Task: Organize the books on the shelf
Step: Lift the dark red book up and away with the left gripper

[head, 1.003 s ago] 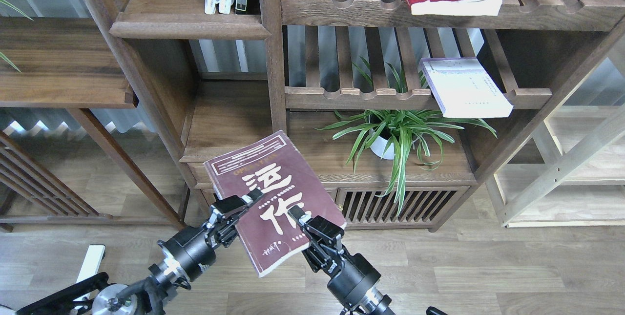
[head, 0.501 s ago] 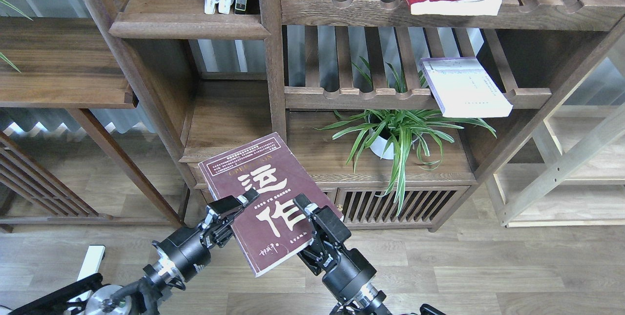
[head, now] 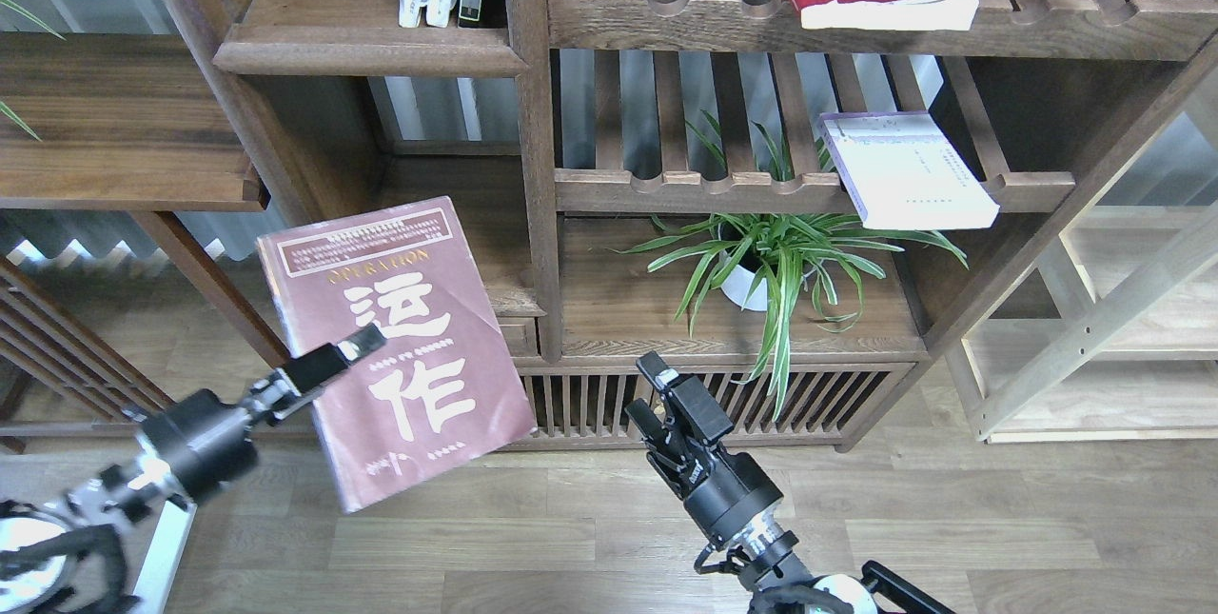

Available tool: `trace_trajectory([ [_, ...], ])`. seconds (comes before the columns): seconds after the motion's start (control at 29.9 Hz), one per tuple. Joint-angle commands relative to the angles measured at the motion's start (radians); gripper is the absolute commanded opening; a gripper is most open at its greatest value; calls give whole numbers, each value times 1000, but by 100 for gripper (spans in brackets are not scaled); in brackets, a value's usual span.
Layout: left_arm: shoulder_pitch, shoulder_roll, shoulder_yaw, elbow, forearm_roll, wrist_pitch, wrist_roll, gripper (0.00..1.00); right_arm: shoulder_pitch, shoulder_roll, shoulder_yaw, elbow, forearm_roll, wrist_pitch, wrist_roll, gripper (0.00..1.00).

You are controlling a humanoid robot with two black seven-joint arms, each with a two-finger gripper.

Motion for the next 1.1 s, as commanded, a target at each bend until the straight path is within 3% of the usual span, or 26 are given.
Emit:
trace_trajectory([
  [0.0,8,104,-94,-54,75,0,0,0,5,1,0,-14,-30,-4,-3,99],
  [0.27,7,227,-318,-97,179,0,18,0,11,4,0,-14,-84,-38,-3,99],
  [0.5,8,229,-499,-94,213,0,51,0,27,21,-5,-14,-104,-70,-3,99],
  [0.84,-7,143,-648,-68,216,0,48,0,27,27,-19,-18,-107,-82,-3,99],
  [1.07,-101,36,-683,-14,313,0,46,0,28,27,-19,-22,-107,-82,-3,99],
])
